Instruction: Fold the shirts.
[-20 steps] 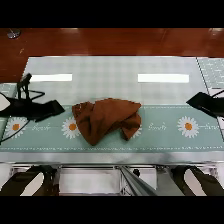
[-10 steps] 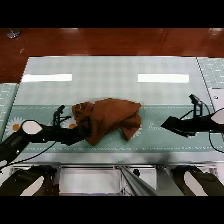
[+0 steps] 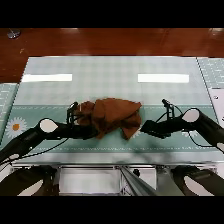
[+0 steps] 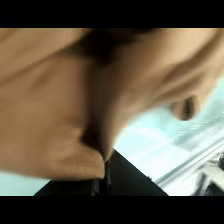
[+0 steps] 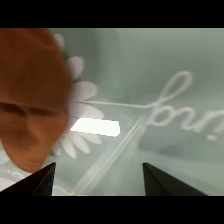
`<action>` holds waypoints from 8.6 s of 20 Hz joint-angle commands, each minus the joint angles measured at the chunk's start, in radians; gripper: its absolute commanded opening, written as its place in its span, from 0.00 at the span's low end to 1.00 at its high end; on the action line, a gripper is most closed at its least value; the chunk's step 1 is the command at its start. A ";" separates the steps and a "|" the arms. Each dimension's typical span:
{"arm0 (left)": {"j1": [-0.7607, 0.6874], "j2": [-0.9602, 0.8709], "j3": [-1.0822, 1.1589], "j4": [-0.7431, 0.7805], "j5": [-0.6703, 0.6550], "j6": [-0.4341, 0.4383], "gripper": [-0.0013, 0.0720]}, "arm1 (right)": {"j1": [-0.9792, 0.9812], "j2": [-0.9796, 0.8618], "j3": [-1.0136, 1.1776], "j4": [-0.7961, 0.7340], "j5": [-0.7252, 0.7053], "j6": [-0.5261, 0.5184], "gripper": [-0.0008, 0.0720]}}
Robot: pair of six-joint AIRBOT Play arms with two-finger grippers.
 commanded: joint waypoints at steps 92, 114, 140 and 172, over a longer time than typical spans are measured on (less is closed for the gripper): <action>0.734 -0.248 0.127 0.036 -0.210 0.214 0.85 | -0.702 0.044 0.185 0.188 0.112 -0.293 0.87; 0.737 -0.246 0.259 0.036 -0.304 0.280 0.06 | -0.528 -0.278 0.179 0.130 0.101 -0.199 0.82; 0.814 0.524 1.361 0.588 -0.441 0.107 0.06 | -0.444 0.322 1.553 -0.214 0.517 -0.055 0.03; 0.546 -0.486 0.847 0.444 0.024 -0.170 0.06 | -0.444 -0.728 1.160 0.005 0.222 -0.147 0.03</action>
